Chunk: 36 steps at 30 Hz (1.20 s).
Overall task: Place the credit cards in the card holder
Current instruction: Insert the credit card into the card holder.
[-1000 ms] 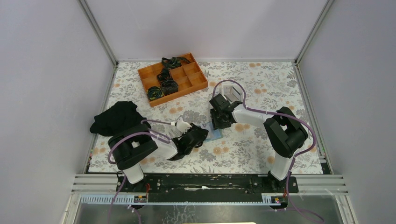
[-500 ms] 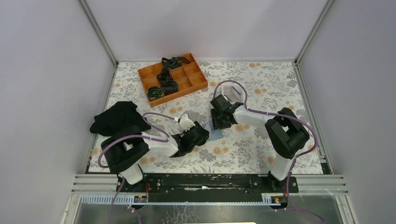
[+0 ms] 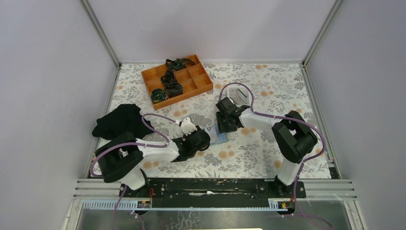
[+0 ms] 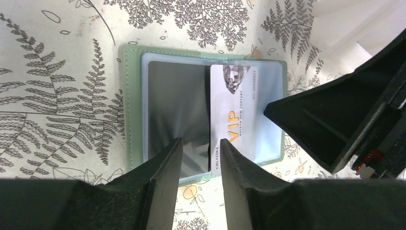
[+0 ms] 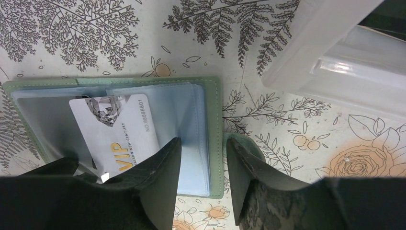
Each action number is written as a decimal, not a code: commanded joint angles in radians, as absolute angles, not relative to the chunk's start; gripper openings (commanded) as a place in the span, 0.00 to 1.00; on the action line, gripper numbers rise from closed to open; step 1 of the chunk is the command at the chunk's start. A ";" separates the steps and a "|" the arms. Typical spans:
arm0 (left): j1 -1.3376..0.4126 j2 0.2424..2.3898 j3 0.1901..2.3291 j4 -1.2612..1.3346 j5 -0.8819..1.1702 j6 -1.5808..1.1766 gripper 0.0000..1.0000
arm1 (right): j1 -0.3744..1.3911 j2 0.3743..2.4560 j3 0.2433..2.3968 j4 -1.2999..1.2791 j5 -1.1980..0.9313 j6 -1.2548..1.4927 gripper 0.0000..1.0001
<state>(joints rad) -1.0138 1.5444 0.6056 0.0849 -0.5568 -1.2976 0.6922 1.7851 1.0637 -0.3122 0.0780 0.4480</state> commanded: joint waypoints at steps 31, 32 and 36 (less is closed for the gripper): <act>-0.991 1.708 0.705 -0.031 -0.576 -1.106 0.09 | 0.683 1.814 1.018 -0.383 0.094 0.447 0.48; -0.991 1.710 0.708 -0.031 -0.576 -1.104 0.09 | 0.682 1.812 1.018 -0.386 0.097 0.446 0.48; -0.991 1.722 0.725 -0.040 -0.574 -1.098 0.09 | 0.679 1.798 1.016 -0.390 0.108 0.440 0.48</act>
<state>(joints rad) -0.9985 1.6680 0.7258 0.0452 -0.6090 -1.1389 0.6907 1.7832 1.0607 -0.3096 0.0780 0.4492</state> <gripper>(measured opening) 0.094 0.471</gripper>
